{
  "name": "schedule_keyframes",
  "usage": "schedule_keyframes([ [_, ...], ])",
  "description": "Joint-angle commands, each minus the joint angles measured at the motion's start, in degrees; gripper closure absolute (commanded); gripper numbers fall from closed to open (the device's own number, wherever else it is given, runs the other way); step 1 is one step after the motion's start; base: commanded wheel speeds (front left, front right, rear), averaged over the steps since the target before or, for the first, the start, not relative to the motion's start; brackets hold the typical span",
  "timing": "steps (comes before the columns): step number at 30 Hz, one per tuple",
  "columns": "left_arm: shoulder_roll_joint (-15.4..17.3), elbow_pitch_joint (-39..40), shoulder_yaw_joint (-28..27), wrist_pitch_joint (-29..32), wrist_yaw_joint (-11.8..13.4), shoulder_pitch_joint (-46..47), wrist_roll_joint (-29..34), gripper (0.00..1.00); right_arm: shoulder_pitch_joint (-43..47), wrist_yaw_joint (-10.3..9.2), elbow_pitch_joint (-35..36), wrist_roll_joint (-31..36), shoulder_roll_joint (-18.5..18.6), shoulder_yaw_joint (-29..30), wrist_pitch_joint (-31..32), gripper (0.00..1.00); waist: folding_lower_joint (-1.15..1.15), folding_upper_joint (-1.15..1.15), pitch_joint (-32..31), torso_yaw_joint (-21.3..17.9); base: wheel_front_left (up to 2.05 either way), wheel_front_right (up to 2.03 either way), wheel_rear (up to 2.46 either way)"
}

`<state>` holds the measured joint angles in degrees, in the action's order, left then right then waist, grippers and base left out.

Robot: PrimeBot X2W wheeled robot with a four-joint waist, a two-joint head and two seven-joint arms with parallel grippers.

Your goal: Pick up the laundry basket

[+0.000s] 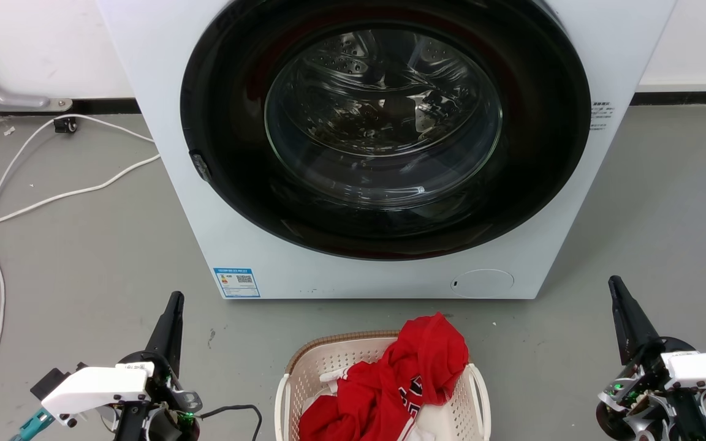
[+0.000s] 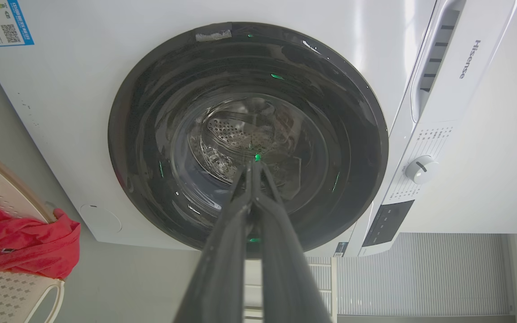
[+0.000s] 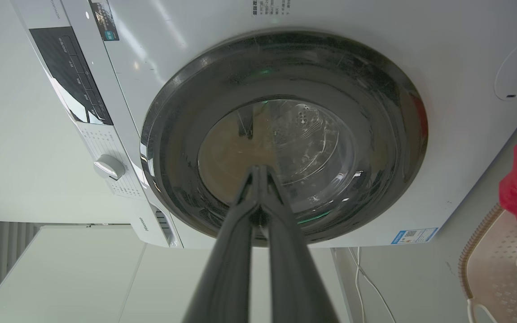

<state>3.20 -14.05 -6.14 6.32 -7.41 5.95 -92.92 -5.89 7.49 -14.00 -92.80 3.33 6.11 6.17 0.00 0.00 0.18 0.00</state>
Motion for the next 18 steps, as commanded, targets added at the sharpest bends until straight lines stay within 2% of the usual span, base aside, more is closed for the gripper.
schedule_keyframes([
  [1,0.0,-0.1,-0.2,0.0,-0.2,0.5,0.4,1.00,-0.6,0.00,-0.1,0.1,-0.2,0.1,0.3,1.00,0.00,0.00,0.0,0.0,0.00,0.00,0.00],
  [16,-0.1,-0.1,-0.3,0.1,-0.2,0.5,0.5,1.00,-0.6,0.00,-0.1,0.2,-0.3,0.2,0.3,1.00,0.00,0.00,0.0,0.0,0.00,0.00,0.00],
  [17,-0.1,-0.1,-0.1,0.0,0.0,0.0,0.1,0.00,0.0,0.00,-0.1,0.1,-0.1,0.1,0.1,0.00,0.00,0.00,0.0,0.0,0.00,0.00,0.00],
  [18,-0.2,-0.4,0.0,0.0,0.0,-0.2,0.1,0.00,0.3,0.00,-0.4,0.1,-0.1,0.0,0.1,0.00,0.00,0.00,0.0,0.0,0.00,0.00,0.00],
])
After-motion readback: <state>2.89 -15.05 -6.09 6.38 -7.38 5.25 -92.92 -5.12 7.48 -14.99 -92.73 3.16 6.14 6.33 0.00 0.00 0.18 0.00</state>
